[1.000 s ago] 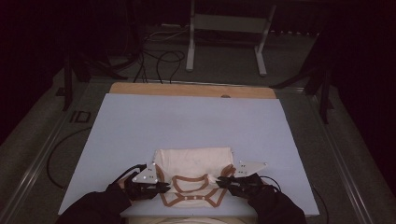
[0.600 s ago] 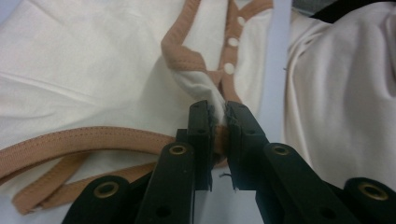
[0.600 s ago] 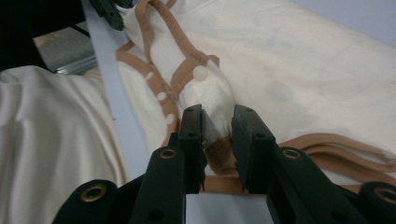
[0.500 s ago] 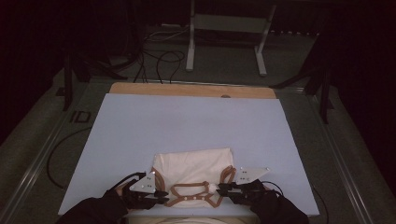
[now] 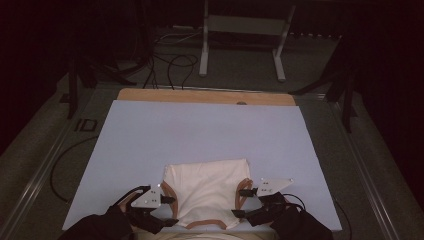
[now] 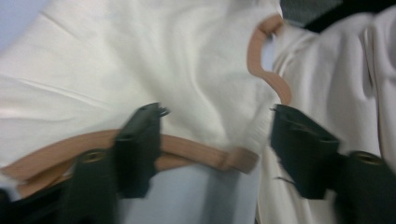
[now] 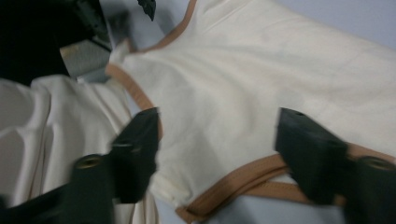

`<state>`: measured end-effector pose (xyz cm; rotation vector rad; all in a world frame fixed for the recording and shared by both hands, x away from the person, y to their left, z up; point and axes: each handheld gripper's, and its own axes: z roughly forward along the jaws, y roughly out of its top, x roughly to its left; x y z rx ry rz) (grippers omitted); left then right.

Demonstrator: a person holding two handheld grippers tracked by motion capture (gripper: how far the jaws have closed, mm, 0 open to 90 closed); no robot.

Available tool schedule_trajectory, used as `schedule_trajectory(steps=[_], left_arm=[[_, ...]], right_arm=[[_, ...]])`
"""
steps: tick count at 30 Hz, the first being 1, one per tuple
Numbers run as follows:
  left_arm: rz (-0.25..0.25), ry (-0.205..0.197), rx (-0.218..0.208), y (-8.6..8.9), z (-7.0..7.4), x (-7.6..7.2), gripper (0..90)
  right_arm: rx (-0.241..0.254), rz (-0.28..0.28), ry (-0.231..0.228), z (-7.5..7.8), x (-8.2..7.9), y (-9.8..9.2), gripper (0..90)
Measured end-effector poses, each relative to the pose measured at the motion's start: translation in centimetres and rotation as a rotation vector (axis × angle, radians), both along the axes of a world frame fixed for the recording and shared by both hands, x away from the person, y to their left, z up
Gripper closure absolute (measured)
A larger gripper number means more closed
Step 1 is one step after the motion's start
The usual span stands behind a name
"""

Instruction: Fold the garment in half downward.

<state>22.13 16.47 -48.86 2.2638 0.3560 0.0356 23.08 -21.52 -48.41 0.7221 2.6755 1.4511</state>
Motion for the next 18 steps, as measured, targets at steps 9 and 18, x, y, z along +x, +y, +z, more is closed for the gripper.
schedule_trajectory(steps=[9,18], left_arm=[[0.055,-0.007,-0.037,0.4,0.8,1.3,0.7],[0.133,-0.074,-0.013,0.2,2.1,3.5,0.7]], right_arm=[[0.052,-0.042,-0.038,0.4,0.9,-0.5,13.6],[0.053,-0.059,-0.114,1.5,2.7,-0.8,13.7]])
